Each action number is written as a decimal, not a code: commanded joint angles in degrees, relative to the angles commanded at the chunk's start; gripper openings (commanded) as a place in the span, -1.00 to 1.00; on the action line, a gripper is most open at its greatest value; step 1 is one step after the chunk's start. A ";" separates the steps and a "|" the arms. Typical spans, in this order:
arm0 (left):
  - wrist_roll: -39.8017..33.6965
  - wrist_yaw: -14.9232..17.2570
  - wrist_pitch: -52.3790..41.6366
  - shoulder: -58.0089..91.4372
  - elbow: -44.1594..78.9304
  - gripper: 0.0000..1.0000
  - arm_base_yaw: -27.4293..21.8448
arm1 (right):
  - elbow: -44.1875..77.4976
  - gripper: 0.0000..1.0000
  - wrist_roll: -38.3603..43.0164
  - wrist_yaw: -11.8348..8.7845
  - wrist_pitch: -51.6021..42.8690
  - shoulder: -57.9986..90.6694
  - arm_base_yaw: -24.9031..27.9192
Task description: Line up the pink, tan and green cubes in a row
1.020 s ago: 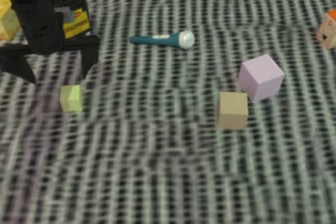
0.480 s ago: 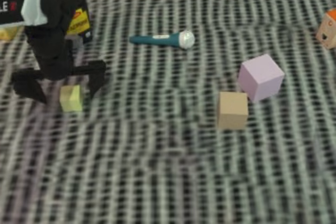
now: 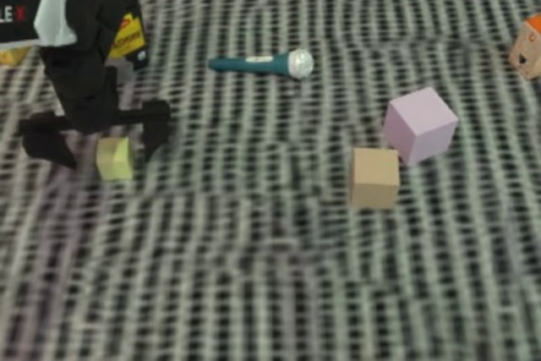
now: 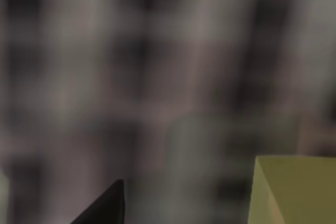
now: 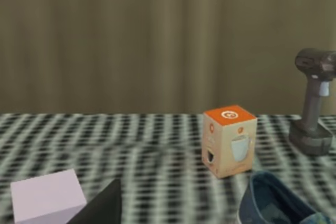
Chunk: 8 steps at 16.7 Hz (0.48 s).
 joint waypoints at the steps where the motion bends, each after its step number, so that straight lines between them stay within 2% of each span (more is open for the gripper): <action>1: 0.00 0.00 0.00 0.00 0.00 0.55 0.00 | 0.00 1.00 0.00 0.00 0.00 0.00 0.00; 8: 0.00 0.00 0.00 0.00 0.00 -0.51 0.00 | 0.00 1.00 0.00 0.00 0.00 0.00 0.00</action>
